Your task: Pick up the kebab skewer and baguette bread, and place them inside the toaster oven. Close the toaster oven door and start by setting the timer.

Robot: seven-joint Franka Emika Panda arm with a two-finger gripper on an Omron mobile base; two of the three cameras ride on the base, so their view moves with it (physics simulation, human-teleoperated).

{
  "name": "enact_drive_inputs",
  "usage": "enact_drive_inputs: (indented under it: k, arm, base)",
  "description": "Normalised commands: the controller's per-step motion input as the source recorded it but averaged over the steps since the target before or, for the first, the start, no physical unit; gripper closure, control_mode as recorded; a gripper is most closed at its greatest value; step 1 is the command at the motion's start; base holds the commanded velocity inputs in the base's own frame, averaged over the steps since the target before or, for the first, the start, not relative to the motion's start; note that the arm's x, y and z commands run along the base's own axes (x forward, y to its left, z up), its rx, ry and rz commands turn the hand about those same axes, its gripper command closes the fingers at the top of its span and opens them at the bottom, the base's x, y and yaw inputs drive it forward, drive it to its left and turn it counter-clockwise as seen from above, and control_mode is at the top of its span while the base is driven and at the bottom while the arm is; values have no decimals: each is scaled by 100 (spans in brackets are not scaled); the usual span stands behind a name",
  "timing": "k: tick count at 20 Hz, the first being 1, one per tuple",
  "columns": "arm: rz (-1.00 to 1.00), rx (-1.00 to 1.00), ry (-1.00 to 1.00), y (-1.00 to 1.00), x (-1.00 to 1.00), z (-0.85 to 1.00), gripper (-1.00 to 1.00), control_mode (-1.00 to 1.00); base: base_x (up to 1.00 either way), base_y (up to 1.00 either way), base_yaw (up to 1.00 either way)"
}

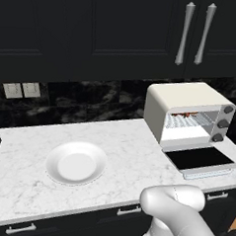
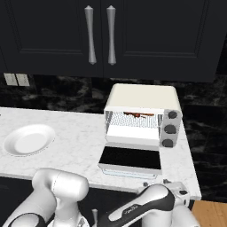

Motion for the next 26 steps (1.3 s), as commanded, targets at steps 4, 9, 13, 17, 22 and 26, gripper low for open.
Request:
enact_drive_inputs:
  k: [4, 9, 13, 17, 22, 26]
  arm:
    - [0, 0, -1, 0, 10, -23, -100, -100]
    - [0, 0, 0, 0, 22, -12, -100, -100]
    - [0, 0, 0, 0, 20, -5, -100, -100]
    - [0, 0, -2, -4, 10, -22, -100, -100]
    - [0, 0, -3, -14, 12, -22, -100, -100]
    - [0, 0, -2, -1, 13, -21, -100, -100]
  base:
    - [0, 0, 0]
    - [0, 0, 0]
    - [0, 0, 0]
    - [0, 0, 0]
    - [0, 0, 0]
    - [0, 0, 0]
